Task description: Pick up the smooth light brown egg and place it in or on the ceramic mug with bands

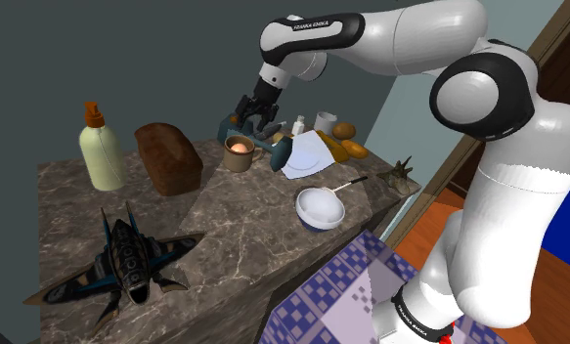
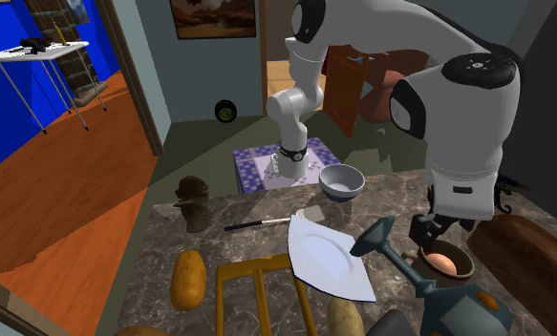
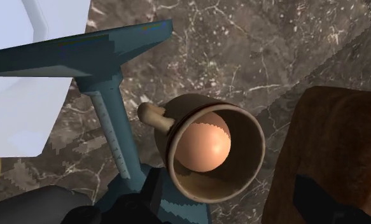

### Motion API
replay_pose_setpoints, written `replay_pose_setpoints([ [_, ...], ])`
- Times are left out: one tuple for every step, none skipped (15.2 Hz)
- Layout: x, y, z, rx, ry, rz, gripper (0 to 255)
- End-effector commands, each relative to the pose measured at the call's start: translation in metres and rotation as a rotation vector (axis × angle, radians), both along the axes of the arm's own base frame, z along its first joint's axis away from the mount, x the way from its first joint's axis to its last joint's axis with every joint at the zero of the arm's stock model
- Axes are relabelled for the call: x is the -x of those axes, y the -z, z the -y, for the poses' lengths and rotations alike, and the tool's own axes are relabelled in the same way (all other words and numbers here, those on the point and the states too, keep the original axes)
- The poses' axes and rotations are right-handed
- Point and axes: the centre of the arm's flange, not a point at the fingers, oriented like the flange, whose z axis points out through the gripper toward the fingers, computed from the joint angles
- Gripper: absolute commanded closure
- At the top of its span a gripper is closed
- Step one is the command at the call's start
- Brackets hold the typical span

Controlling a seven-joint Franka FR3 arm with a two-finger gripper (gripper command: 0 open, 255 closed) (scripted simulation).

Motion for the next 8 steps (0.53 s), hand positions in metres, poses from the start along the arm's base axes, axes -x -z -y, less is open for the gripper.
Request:
replay_pose_setpoints([
  [0.0017,-0.0219,0.0070,0.000,0.000,0.000,0],
  [0.0025,-0.0318,0.0100,0.000,0.000,0.000,0],
  [0.0025,-0.0318,0.0100,0.000,0.000,0.000,0],
  [0.0025,-0.0317,0.0100,0.000,0.000,0.000,0],
  [0.0025,-0.0318,0.0100,0.000,0.000,0.000,0],
  [0.0025,-0.0318,0.0100,0.000,0.000,0.000,0],
  [0.0025,-0.0318,0.0100,0.000,0.000,0.000,0],
  [0.0025,-0.0318,0.0100,0.000,0.000,0.000,0],
])
